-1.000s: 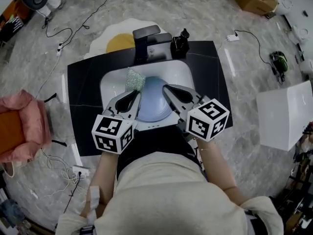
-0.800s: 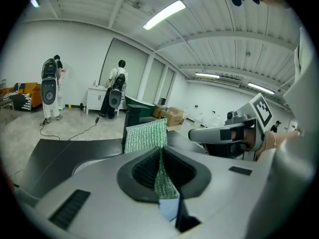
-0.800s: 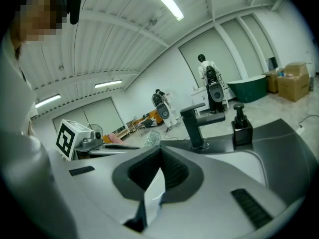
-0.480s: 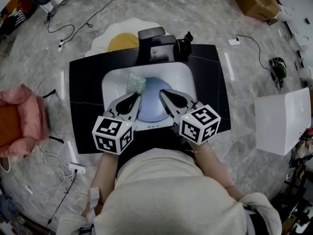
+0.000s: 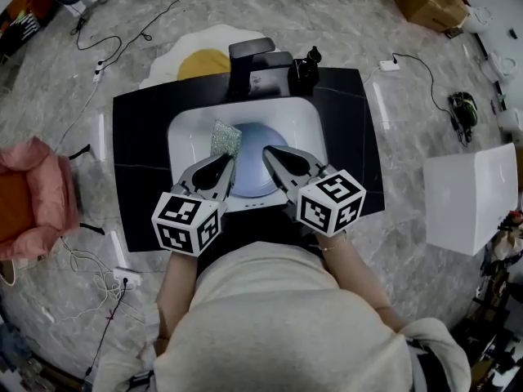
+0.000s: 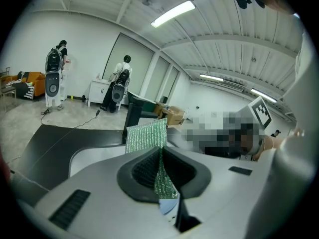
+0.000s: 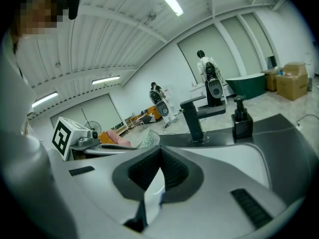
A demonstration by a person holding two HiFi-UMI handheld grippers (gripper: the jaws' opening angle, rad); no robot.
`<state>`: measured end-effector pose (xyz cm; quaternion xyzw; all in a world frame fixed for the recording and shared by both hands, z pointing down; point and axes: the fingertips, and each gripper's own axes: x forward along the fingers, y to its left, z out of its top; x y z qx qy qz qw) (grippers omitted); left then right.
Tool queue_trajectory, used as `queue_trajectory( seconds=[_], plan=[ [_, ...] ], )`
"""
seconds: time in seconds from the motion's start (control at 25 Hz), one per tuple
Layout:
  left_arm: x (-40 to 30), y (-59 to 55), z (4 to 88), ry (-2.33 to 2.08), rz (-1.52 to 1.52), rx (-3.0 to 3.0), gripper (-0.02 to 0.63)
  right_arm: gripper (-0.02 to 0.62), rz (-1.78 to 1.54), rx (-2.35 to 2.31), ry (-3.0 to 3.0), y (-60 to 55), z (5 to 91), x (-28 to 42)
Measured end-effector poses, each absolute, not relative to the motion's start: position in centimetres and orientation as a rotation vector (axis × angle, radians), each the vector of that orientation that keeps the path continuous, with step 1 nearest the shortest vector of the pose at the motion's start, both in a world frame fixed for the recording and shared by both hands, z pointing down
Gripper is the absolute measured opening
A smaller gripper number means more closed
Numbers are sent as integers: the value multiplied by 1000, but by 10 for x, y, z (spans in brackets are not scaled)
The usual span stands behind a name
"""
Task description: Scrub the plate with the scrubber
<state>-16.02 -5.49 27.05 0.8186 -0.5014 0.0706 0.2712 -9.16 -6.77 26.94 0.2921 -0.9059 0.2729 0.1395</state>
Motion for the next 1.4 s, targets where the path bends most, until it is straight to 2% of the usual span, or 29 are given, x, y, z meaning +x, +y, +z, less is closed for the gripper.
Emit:
queue_trajectory(
  seconds=[1.4],
  plan=[
    [-148,-42,278,-1287,235,2220,41,6,848,819,-2529,-47,298,-85]
  ],
)
